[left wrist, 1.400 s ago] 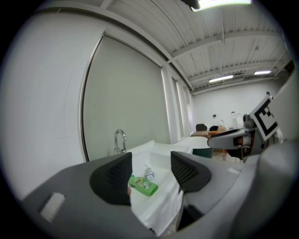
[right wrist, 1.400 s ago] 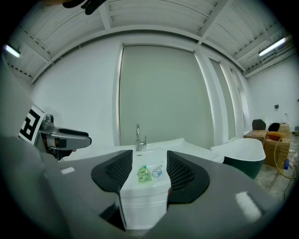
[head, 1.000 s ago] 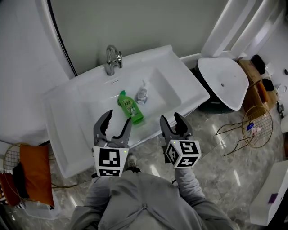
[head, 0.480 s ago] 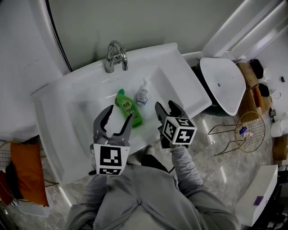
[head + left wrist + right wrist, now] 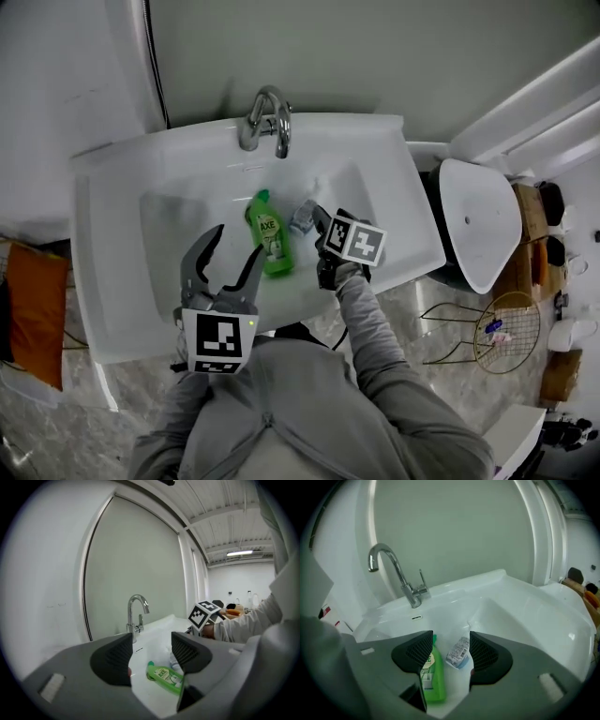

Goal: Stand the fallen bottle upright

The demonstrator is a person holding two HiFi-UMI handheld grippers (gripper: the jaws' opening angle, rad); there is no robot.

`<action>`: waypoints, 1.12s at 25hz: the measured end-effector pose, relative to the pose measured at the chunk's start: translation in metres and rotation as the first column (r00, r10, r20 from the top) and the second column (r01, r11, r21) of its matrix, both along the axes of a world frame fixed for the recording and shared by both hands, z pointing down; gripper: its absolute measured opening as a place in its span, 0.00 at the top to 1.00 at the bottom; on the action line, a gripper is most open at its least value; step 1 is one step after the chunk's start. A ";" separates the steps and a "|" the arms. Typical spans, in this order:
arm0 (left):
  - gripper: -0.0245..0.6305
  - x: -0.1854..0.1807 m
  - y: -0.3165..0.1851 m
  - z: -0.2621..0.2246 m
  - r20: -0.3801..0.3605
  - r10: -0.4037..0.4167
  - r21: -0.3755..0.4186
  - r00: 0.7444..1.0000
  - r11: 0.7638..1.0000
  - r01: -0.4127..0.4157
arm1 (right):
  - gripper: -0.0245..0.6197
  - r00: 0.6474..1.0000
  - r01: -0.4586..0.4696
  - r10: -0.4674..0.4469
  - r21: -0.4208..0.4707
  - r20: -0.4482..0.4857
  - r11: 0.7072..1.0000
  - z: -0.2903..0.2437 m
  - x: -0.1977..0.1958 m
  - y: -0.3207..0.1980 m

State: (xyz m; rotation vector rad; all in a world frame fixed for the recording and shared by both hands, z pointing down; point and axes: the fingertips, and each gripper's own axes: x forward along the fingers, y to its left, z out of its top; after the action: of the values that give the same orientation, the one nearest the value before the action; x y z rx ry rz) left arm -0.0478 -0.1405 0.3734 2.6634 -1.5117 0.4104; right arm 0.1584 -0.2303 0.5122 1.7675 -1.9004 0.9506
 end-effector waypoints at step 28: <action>0.51 -0.024 -0.008 0.027 0.039 -0.335 -0.095 0.942 0.937 0.337 | 0.53 0.999 0.029 -0.011 -0.472 0.040 0.881 0.163 0.002 -0.061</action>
State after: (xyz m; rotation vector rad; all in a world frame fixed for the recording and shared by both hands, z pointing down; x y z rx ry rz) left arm -0.0717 -0.1483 0.4006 2.2705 -1.8540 0.4784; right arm 0.1605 -0.2910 0.6755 1.4418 -1.5260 1.3139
